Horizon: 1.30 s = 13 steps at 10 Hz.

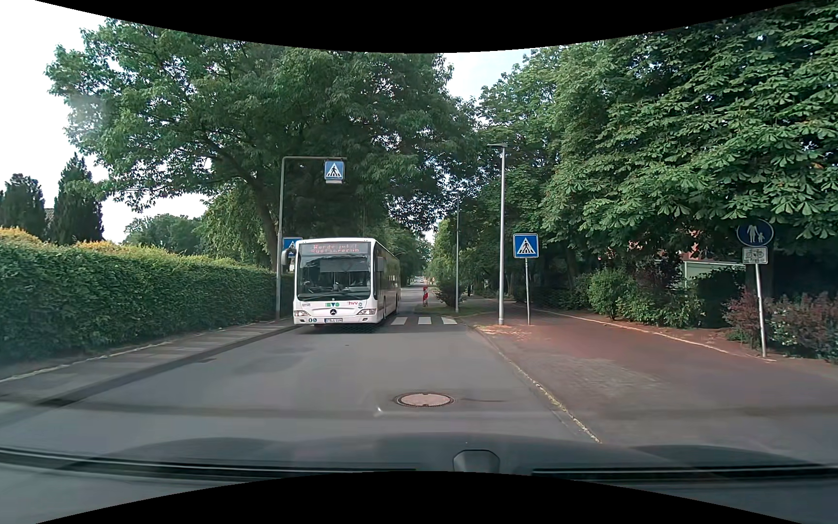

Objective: Follow the waypoints while adhering to traffic rules and regulations

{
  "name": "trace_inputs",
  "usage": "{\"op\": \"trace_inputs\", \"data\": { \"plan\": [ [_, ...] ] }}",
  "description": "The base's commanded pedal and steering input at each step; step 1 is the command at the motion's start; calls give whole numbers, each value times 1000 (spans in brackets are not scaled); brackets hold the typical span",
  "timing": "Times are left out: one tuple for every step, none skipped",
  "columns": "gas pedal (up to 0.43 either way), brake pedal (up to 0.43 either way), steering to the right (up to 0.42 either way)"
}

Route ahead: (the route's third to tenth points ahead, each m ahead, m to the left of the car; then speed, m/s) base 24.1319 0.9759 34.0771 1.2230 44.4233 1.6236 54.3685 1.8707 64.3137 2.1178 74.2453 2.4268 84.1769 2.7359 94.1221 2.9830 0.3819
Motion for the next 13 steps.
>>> {"op": "trace_inputs", "data": {
  "plan": [
    [0,0,2],
    [0,0,2],
    [0,0,2],
    [0,0,2],
    [0,0,3],
    [0,0,4],
    [0,0,6],
    [0,0,7],
    [0,0,8],
    [0,0,9],
    [0,0,9],
    [0,0,10],
    [0,0,10]
  ]
}}
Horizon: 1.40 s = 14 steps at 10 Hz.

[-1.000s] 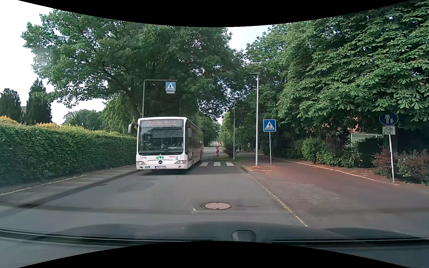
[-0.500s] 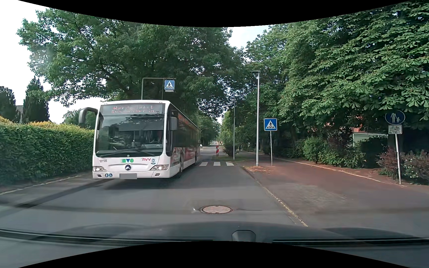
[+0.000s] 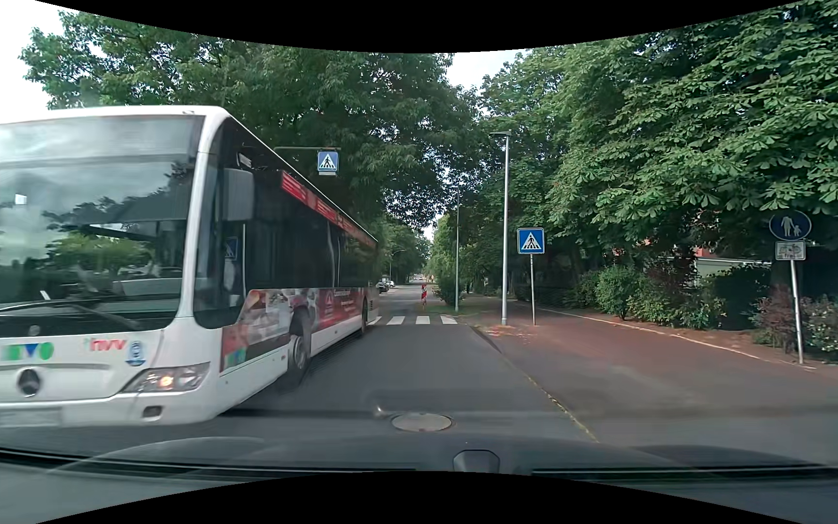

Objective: Follow the waypoints while adhering to traffic rules and regulations

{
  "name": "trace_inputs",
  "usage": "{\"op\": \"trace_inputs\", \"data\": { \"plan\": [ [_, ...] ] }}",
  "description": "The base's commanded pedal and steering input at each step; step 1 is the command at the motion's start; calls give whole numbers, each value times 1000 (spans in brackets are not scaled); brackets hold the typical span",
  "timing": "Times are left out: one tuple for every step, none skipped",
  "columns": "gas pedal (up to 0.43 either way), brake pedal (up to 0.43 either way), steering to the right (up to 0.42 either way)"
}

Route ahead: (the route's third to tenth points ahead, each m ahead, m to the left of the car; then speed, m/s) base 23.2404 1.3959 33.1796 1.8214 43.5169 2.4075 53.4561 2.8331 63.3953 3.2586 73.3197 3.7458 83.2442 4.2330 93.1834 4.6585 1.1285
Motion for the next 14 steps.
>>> {"op": "trace_inputs", "data": {
  "plan": [
    [0,0,6],
    [0,0,4],
    [0,0,1],
    [0,0,0],
    [0,0,-1],
    [0,0,0],
    [0,0,-1],
    [0,0,-2],
    [0,0,-3],
    [0,0,-5],
    [0,0,-6],
    [0,0,-11],
    [0,0,-15],
    [0,0,-21]
  ]
}}
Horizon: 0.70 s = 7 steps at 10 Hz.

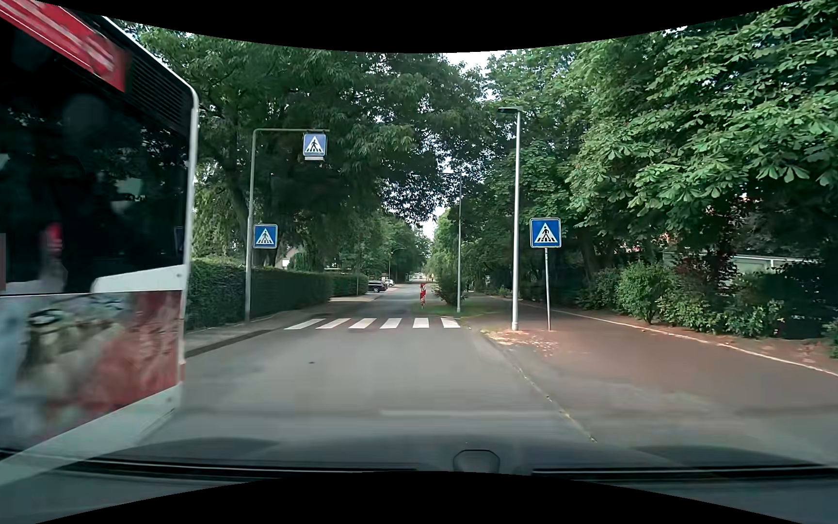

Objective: Follow the waypoints while adhering to traffic rules and regulations

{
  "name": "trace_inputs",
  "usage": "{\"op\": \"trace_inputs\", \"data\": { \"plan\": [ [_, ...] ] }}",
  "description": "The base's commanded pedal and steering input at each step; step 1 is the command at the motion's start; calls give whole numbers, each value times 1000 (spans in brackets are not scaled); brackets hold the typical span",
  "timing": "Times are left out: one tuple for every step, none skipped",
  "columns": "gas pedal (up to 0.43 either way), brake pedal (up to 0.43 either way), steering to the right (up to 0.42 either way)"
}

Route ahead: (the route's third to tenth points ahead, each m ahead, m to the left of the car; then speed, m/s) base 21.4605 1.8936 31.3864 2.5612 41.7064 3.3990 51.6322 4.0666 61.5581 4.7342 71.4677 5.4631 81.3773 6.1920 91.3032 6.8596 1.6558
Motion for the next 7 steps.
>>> {"op": "trace_inputs", "data": {
  "plan": [
    [8,0,-29],
    [20,0,-38],
    [20,0,-46],
    [39,0,-58],
    [47,0,-69],
    [79,0,-80],
    [110,0,-91]
  ]
}}
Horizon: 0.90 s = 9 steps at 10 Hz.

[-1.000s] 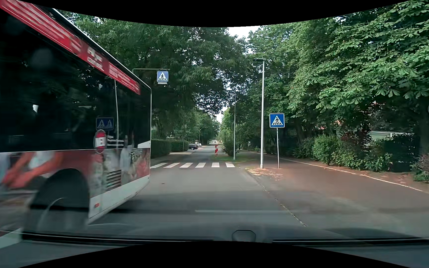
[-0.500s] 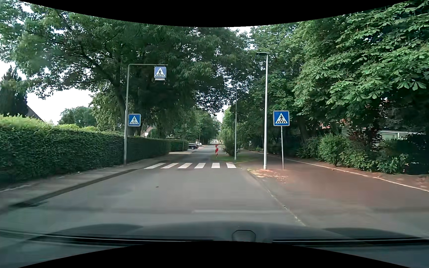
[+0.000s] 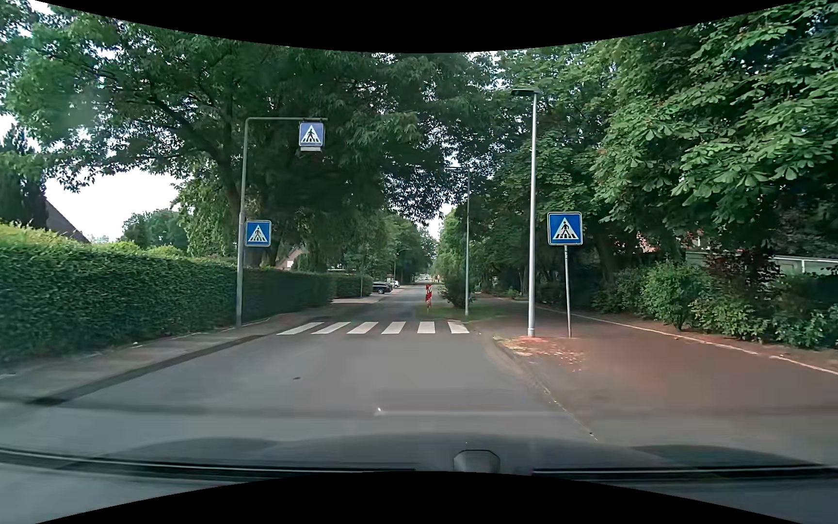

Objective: Follow the waypoints while adhering to traffic rules and regulations

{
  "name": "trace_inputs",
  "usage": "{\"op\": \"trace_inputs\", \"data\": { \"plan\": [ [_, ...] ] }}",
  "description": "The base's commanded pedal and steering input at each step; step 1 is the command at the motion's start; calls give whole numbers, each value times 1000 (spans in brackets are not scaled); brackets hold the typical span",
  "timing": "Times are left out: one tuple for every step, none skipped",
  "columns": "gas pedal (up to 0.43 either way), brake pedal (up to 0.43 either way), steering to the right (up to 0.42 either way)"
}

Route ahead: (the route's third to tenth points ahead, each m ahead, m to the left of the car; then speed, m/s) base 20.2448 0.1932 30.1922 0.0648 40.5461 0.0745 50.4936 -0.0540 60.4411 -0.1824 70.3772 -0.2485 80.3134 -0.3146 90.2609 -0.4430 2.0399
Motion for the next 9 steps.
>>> {"op": "trace_inputs", "data": {
  "plan": [
    [110,0,-100],
    [110,0,-105],
    [110,0,-109],
    [110,0,-117],
    [110,0,-123],
    [110,0,-136],
    [110,0,-147],
    [118,0,-154],
    [118,0,-158]
  ]
}}
